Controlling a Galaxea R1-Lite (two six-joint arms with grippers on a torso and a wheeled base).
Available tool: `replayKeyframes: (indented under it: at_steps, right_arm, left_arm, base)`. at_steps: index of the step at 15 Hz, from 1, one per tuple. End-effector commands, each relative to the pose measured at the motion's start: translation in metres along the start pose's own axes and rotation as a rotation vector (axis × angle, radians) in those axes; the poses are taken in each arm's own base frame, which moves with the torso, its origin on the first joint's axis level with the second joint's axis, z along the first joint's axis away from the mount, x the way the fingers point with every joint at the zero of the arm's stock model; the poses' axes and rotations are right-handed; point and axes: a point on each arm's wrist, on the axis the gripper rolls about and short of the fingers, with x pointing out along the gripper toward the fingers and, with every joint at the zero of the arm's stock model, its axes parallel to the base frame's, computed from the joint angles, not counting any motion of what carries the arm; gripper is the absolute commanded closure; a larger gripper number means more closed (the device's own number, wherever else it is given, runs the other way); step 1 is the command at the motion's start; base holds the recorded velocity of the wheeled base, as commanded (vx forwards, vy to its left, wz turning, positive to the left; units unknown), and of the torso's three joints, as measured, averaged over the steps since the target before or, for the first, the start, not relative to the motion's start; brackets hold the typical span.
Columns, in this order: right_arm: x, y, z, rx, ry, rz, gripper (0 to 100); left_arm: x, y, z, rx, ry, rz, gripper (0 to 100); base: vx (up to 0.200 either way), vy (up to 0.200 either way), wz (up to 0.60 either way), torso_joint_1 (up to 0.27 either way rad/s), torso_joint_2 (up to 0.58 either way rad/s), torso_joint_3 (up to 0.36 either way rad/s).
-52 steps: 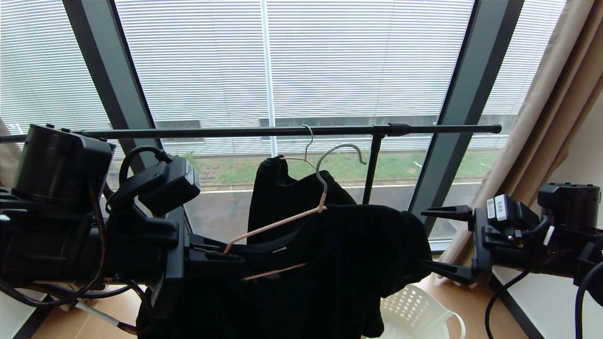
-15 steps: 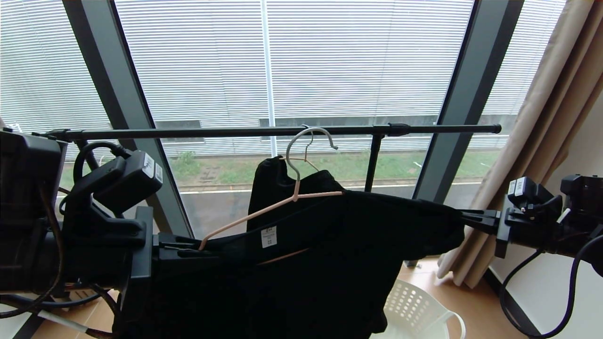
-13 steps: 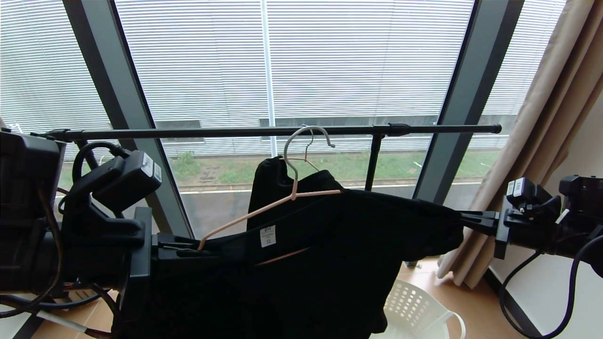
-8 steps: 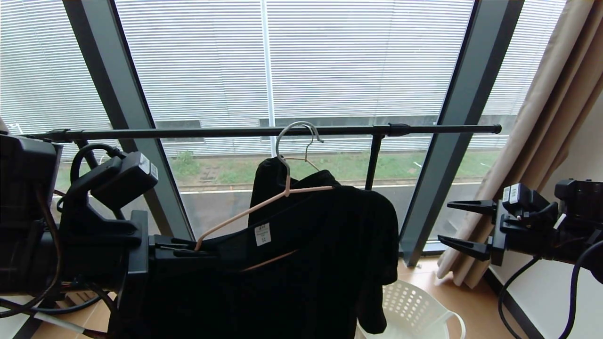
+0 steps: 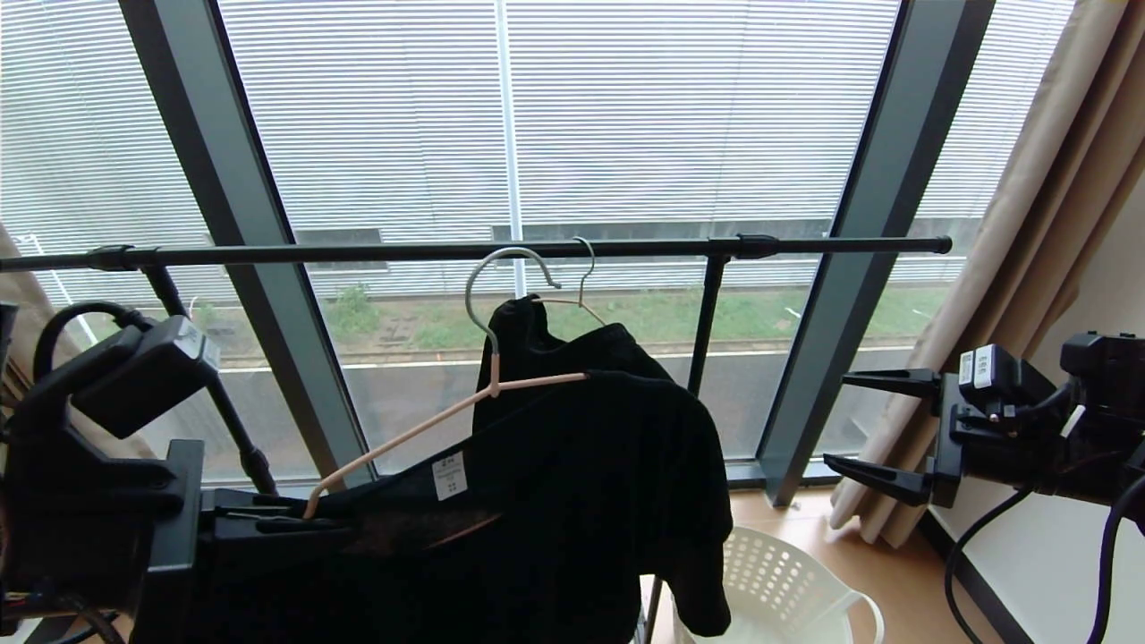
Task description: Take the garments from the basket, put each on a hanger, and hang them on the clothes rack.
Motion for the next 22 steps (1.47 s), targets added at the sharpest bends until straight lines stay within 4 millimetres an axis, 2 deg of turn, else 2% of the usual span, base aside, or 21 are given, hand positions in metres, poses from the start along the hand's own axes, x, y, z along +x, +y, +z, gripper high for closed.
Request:
replayKeyframes:
  at_steps: [1, 3, 7, 12, 18, 22]
  right_arm:
    - [-0.001, 0.001, 0.002, -0.007, -0.003, -0.001, 0]
    - [0.0, 0.0, 0.001, -0.004, -0.001, -0.002, 0]
    - [0.001, 0.0, 0.0, -0.001, 0.002, -0.001, 0]
    - [0.001, 0.0, -0.001, 0.002, 0.005, -0.001, 0]
    - [0.001, -0.001, -0.001, 0.001, 0.004, -0.002, 0]
    - [0.002, -0.002, -0.001, -0.001, 0.003, -0.002, 0]
  left_arm:
    - [-0.017, -0.007, -0.004, 0.008, -0.039, 0.043, 100]
    - [-0.027, -0.009, -0.009, -0.018, -0.042, 0.083, 100]
    - [-0.033, 0.0, -0.012, -0.067, -0.04, 0.152, 100]
    - [-0.012, 0.036, -0.009, -0.156, 0.037, 0.222, 100]
    - [0.02, 0.08, 0.008, -0.23, 0.051, 0.299, 100]
    - [0.032, 0.099, 0.018, -0.245, 0.034, 0.327, 100]
  base:
    - [0.0, 0.0, 0.0, 0.0, 0.0, 0.0]
    - [0.0, 0.0, 0.0, 0.0, 0.0, 0.0]
    - [0.0, 0.0, 0.0, 0.0, 0.0, 0.0]
    - [0.0, 0.0, 0.0, 0.0, 0.0, 0.0]
    - [0.0, 0.0, 0.0, 0.0, 0.0, 0.0]
    - [0.0, 0.0, 0.0, 0.0, 0.0, 0.0]
